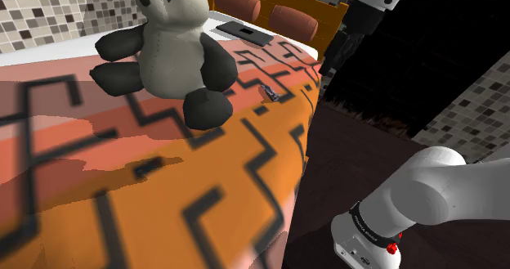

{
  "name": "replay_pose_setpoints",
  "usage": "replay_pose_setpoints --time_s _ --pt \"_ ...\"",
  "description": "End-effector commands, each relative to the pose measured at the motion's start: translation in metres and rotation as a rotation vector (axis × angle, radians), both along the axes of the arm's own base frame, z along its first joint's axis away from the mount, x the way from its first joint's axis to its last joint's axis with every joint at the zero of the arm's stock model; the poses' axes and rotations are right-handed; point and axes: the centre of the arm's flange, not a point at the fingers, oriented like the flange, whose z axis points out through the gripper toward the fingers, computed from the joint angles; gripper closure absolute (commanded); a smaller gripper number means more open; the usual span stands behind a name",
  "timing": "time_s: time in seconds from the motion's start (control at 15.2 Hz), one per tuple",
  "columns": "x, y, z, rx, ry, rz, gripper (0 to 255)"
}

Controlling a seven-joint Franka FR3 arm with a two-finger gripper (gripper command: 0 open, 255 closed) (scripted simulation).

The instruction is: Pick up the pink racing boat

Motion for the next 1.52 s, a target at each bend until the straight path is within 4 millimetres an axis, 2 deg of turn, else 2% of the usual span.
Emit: replay_pose_setpoints --time_s 0.0,0.73,1.45 --pt "0.000 0.000 0.000 0.000 0.000 0.000 0" --pt "0.129 -0.050 -0.074 0.023 0.091 -0.096 0" --pt "0.246 -0.110 -0.160 0.047 0.182 -0.193 0"
